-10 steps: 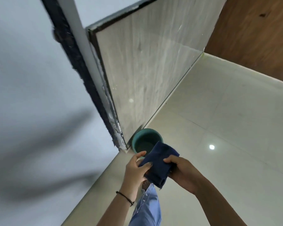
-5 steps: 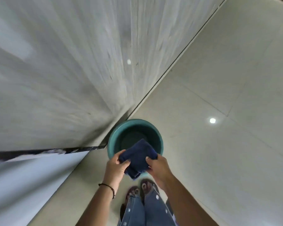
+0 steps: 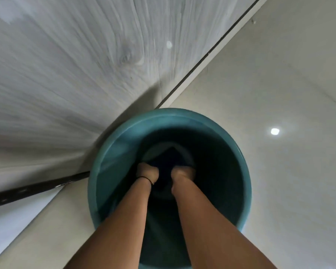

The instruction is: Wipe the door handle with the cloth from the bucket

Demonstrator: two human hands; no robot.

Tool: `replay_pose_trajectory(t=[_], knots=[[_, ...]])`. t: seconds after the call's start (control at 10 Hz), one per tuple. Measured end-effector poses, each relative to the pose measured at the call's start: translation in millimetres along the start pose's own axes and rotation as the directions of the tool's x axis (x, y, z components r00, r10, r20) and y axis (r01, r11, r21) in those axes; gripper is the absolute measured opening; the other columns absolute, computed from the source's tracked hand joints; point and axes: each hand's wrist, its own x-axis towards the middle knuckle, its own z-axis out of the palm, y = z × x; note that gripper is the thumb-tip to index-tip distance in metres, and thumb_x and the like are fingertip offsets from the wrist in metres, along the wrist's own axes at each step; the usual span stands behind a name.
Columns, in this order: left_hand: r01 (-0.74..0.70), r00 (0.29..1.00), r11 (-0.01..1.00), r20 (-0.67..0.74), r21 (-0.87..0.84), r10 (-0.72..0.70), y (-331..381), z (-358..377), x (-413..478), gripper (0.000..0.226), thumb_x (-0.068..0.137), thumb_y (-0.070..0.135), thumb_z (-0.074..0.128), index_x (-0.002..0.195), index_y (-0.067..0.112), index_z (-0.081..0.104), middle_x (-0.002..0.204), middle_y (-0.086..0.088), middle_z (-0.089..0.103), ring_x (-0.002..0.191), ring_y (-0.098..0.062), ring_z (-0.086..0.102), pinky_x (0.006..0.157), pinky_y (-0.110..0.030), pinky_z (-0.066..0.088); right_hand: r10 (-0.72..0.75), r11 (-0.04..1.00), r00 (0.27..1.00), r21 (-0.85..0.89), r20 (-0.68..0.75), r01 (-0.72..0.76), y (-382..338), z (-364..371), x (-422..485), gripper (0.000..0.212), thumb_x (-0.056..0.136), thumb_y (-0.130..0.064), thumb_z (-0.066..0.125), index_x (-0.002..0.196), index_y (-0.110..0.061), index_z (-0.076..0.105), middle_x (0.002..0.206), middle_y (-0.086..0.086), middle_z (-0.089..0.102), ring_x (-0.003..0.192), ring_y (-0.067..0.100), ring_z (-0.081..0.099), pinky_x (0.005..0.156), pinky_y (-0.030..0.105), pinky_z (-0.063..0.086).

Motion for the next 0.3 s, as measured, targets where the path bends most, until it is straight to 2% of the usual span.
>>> replay_pose_trajectory(t=[0.1, 0.2, 0.3], knots=[[-0.073, 0.997, 0.996, -0.021, -0.059, 0.072, -1, -12, -26, 0.036, 0.086, -0.005, 0.045, 0.119, -0.005, 0.057, 0.117, -0.023, 0.062, 0.108, -0.036, 0.06, 0.09, -0.039, 0.048, 0.003, 1.0, 0.998, 0.023, -0.061, -0.002, 2, -13, -28, 0.044, 0.095, -0.003, 0.045, 0.138, 0.004, 0.044, 0.142, 0.023, 0.05, 0.131, 0.037, 0.049, 0.11, 0.044, 0.041], [-0.154, 0.985, 0.971, 0.044, -0.181, 0.164, 6, -37, -94, 0.036, 0.09, 0.001, 0.05, 0.126, 0.001, 0.054, 0.12, -0.015, 0.062, 0.114, -0.029, 0.058, 0.1, -0.037, 0.043, -0.05, 0.998, 0.997, 0.026, -0.063, 0.052, -9, -36, -99, 0.045, 0.089, -0.002, 0.048, 0.134, -0.009, 0.051, 0.128, 0.016, 0.061, 0.114, 0.033, 0.06, 0.103, 0.045, 0.048], [-0.231, 0.969, 0.937, 0.024, -0.262, 0.246, 11, -70, -174, 0.035, 0.095, 0.009, 0.048, 0.129, 0.007, 0.053, 0.129, -0.009, 0.057, 0.115, -0.018, 0.053, 0.106, -0.041, 0.04, -0.159, 0.987, 0.987, 0.008, 0.014, 0.159, -16, -56, -190, 0.043, 0.089, -0.001, 0.047, 0.127, -0.018, 0.056, 0.12, 0.004, 0.061, 0.099, 0.019, 0.061, 0.098, 0.043, 0.052]])
